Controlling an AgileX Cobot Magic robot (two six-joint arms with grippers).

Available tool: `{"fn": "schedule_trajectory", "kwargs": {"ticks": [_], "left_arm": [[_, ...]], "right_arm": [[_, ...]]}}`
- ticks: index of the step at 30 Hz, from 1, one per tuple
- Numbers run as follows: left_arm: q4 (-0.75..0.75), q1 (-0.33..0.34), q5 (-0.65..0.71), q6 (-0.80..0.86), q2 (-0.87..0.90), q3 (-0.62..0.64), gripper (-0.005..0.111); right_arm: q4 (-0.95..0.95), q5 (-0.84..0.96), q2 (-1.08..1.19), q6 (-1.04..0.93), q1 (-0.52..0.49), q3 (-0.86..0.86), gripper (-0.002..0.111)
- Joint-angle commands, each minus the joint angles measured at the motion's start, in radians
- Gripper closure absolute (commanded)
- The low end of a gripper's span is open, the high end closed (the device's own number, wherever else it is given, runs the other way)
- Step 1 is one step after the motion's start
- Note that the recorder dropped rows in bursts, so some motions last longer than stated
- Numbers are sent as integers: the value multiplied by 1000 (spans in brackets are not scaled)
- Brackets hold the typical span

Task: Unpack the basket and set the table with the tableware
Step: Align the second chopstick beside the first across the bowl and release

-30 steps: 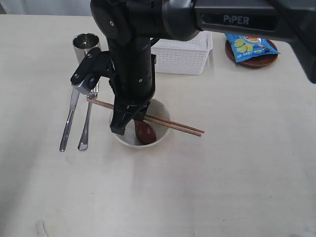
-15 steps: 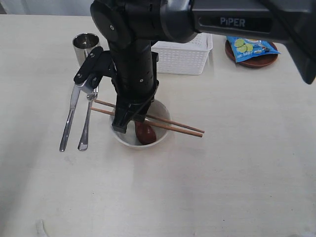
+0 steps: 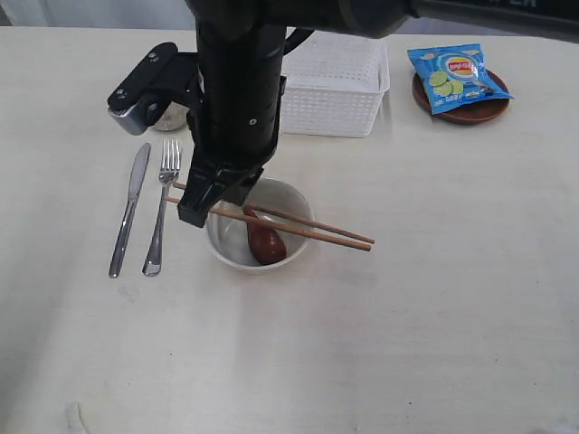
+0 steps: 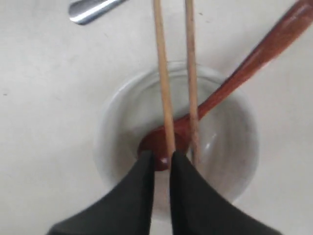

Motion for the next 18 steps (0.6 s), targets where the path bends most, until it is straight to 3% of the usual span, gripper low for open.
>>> {"fn": "schedule_trajectory", "kwargs": {"ticks": [1, 18], "left_arm": [[-6, -3, -10, -8, -3, 6, 107], [-12, -3, -7, -8, -3, 6, 107]], "right_arm": [[70, 8, 20, -46, -6, -1, 109], [72, -7, 108, -48, -4, -1, 109]]}}
